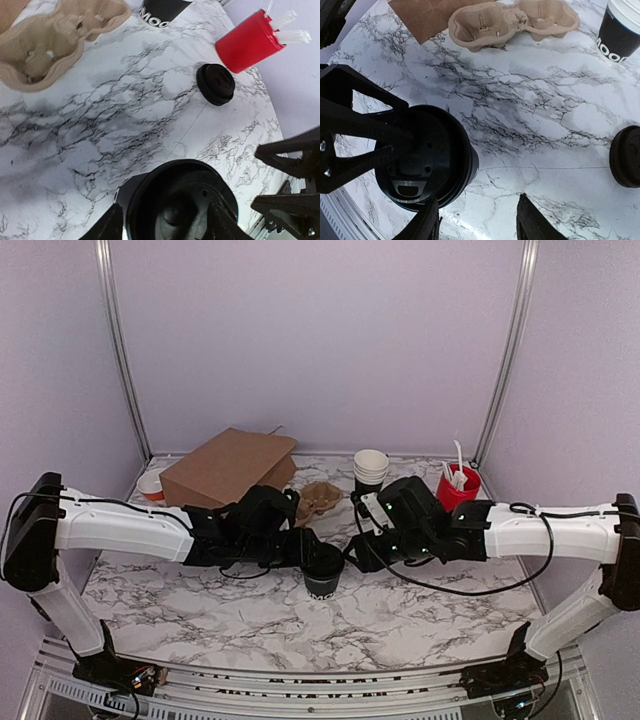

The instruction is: Pack the takeout coffee

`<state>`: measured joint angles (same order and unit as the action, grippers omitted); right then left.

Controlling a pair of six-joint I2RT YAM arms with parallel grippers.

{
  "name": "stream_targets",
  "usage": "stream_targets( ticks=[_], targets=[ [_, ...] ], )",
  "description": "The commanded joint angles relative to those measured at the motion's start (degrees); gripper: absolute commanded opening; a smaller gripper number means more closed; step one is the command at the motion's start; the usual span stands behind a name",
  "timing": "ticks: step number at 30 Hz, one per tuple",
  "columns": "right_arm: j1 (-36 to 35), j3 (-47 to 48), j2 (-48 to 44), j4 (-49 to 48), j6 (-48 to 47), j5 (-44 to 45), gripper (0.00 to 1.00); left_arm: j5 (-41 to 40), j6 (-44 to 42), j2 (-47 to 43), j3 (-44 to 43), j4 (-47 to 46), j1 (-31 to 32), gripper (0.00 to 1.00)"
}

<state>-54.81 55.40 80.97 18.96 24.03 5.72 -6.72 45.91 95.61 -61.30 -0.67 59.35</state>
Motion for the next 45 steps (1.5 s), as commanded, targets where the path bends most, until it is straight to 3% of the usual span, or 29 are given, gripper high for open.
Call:
stream_targets(
  ticks=[1, 13, 22, 28, 36, 41, 45],
  targets=[
    [-0.8, -1.3, -2.1, 0.5, 1.7, 1.3, 0.47, 0.3, -2.7, 2.4, -0.4, 4.6, -0.2, 0.49],
    [-7.2, 1.6, -4.4, 0.3, 1.0, 11.6, 0.41, 0.0, -2.1, 2.7, -0.2, 4.6, 0.1, 0.47],
    [-7.2, -8.1, 9.2, -11.9, 5.1, 3.9, 0.34, 0.0, -1.6, 3.4, -0.1, 4.6, 0.3, 0.47],
    [-7.1, -8.3, 3.9, -8.3, 6.5, 8.3, 0.33, 0.3, -1.4, 3.7, 0.0, 4.2, 0.4, 0.47],
    [-7.3, 2.9, -2.3, -3.4, 0.9, 11.4, 0.35, 0.4, -1.4, 3.1, -0.1, 4.0, 0.5, 0.47],
    [-7.8, 5.1, -0.2, -5.4, -0.8, 11.2, 0.37, 0.5, -1.2, 2.8, 0.1, 3.9, 0.6, 0.47],
    [-7.8, 0.5, 5.8, -11.9, -2.0, 3.8, 0.38, 0.5, -1.2, 3.0, 0.1, 3.9, 0.7, 0.47]
  ],
)
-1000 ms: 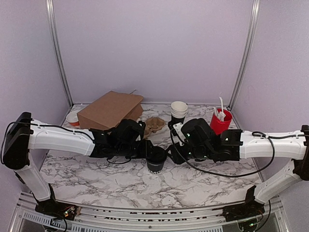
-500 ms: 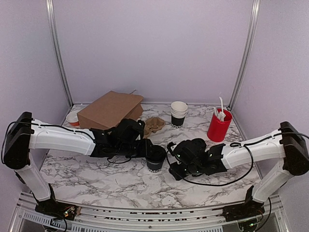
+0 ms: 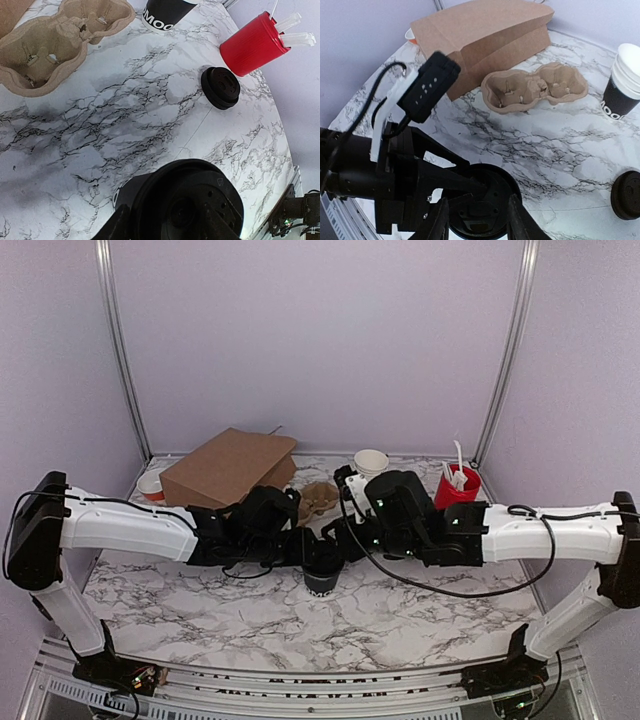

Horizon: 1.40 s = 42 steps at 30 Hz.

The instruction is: Pack the takeout coffee

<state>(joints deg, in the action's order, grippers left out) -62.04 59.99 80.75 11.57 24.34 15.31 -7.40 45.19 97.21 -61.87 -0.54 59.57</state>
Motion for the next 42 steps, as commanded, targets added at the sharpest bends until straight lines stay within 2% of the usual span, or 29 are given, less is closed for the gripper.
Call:
stream_targets(
  ticks=[1, 5, 9, 18, 21, 23, 29, 34, 37, 42],
  targets=[
    [-0.5, -5.8, 7.8, -6.5, -2.7, -7.8, 0.38, 1.2, -0.5, 1.5, 0.6, 3.8, 0.5, 0.47],
    [-0.5, -10.6, 12.2, -10.6, -1.5, -10.3, 0.38, 1.3, -0.5, 1.8, 0.5, 3.7, 0.5, 0.47],
    [-0.5, -11.1, 8.4, -9.0, -0.8, -7.8, 0.39, 1.3, -0.4, 1.8, 0.4, 3.7, 0.5, 0.47],
    [-0.5, -2.6, 0.7, -1.9, -5.2, -2.2, 0.41, 0.8, -1.0, 1.4, 0.4, 3.8, 0.5, 0.47],
    [-0.5, -0.7, -1.3, -1.1, -7.7, -2.4, 0.47, 0.9, -1.0, 1.4, 0.4, 3.7, 0.5, 0.47],
    [-0.6, -0.8, -2.6, -1.4, -9.4, -3.5, 0.48, 1.0, -1.0, 1.3, 0.4, 3.7, 0.5, 0.47],
    [-0.6, -8.3, -4.3, -5.9, -13.9, -7.4, 0.43, 1.1, -1.4, 1.2, 0.2, 3.8, 0.5, 0.47],
    [-0.5, -17.5, 2.2, -14.1, -14.6, -11.8, 0.38, 1.5, -1.5, 2.0, -0.2, 3.8, 0.5, 0.47],
    [-0.6, -18.3, 5.7, -14.3, -13.2, -11.3, 0.34, 1.6, -1.5, 2.3, -0.6, 3.8, 0.5, 0.47],
    [-0.6, -17.3, 1.9, -12.5, -12.7, -8.0, 0.37, 1.6, -1.7, 2.4, -0.9, 3.8, 0.5, 0.47]
  ],
)
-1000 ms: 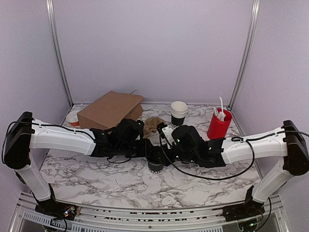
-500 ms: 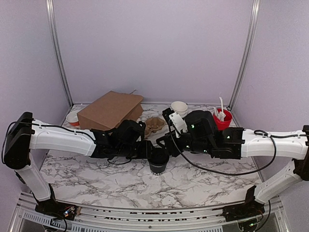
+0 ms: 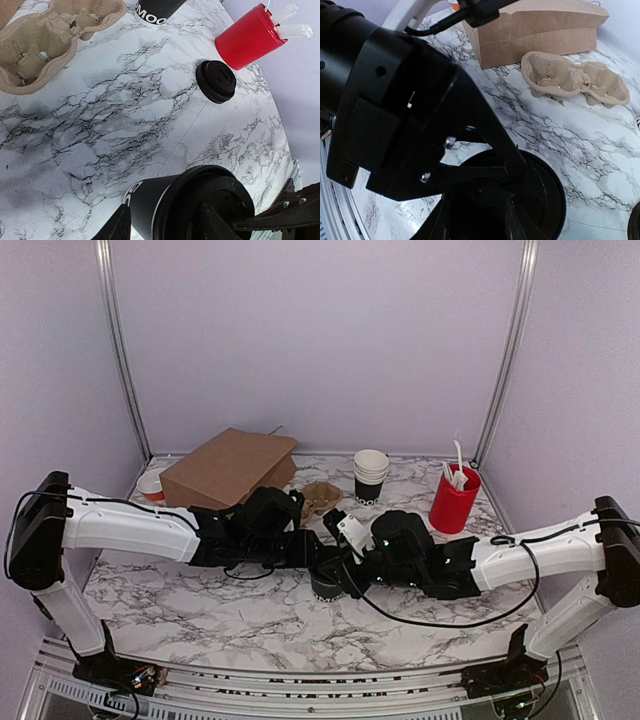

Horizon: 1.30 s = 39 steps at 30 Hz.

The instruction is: Pack the takeout coffee

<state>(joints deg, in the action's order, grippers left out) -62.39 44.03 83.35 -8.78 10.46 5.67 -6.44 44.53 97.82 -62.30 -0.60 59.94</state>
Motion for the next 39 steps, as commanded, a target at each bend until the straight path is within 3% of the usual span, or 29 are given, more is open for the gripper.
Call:
stream_targets(
  ticks=[1, 11, 17, 24, 28, 39],
  targets=[
    [-0.2, -0.3, -1.5, 9.0, 1.0, 2.5, 0.37, 0.7, -1.1, 1.8, -0.5, 3.9, 0.2, 0.47],
    [-0.3, 9.7, -9.0, 17.8, -1.2, 5.0, 0.50, 0.6, -1.1, 1.7, -0.5, 4.0, 0.1, 0.47],
    [-0.4, 4.0, -11.2, 14.4, -4.3, 0.6, 0.53, 0.6, -1.2, 1.5, -0.6, 4.2, 0.2, 0.47],
    [-0.4, -8.1, -3.4, 2.7, -0.9, -3.2, 0.53, 0.6, -1.2, 1.7, -0.5, 4.3, 0.1, 0.47],
    [-0.4, -6.8, -1.0, 3.9, 0.0, -1.3, 0.51, 0.7, -1.2, 1.8, -0.7, 4.3, 0.1, 0.47],
    [-0.4, 0.5, -8.6, 14.2, -1.5, 3.9, 0.53, 1.0, -1.6, 1.0, -1.1, 4.3, 0.2, 0.47]
  ],
)
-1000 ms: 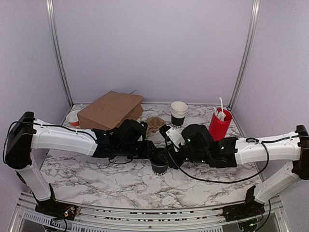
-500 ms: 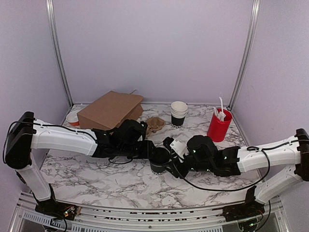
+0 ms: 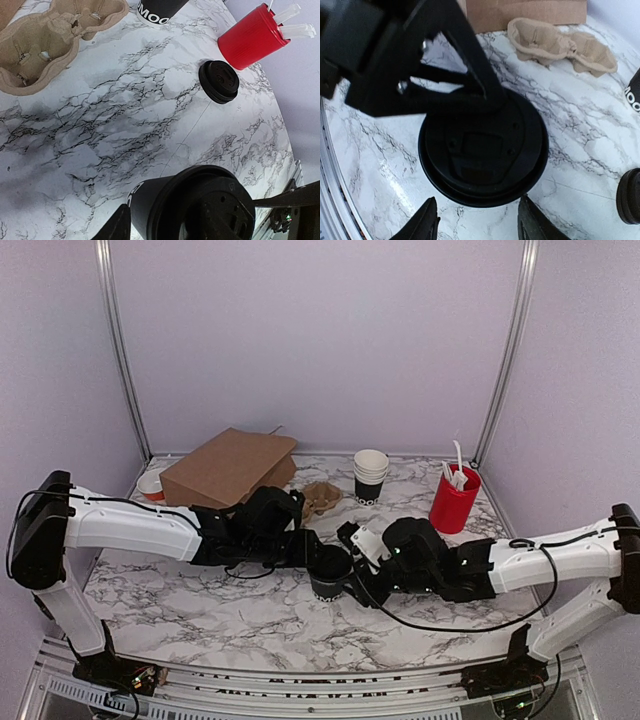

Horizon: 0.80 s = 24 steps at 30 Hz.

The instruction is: Pack the takeout coffee

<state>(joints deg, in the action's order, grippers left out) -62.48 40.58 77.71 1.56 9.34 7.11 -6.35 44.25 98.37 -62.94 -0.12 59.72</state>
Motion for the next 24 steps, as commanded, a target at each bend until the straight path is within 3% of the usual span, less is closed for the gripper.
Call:
stream_targets(
  ticks=[1, 9, 18, 24],
  targets=[
    [-0.3, 4.8, -3.6, 4.8, -0.5, 2.8, 0.52, 0.9, -1.4, 0.3, -0.6, 3.8, 0.3, 0.47],
    [-1.6, 9.6, -9.6, 4.3, -1.5, 4.0, 0.47, 1.0, -1.8, -0.3, -1.2, 4.4, 0.4, 0.47],
    [-1.8, -4.1, 2.7, -8.3, 3.7, -1.0, 0.40, 0.9, -1.4, 0.6, -1.1, 4.4, 0.3, 0.47],
    [-1.8, -5.9, -0.2, -7.0, 5.4, 1.3, 0.42, 1.1, -1.5, 0.8, -1.4, 4.4, 0.3, 0.47]
  ],
)
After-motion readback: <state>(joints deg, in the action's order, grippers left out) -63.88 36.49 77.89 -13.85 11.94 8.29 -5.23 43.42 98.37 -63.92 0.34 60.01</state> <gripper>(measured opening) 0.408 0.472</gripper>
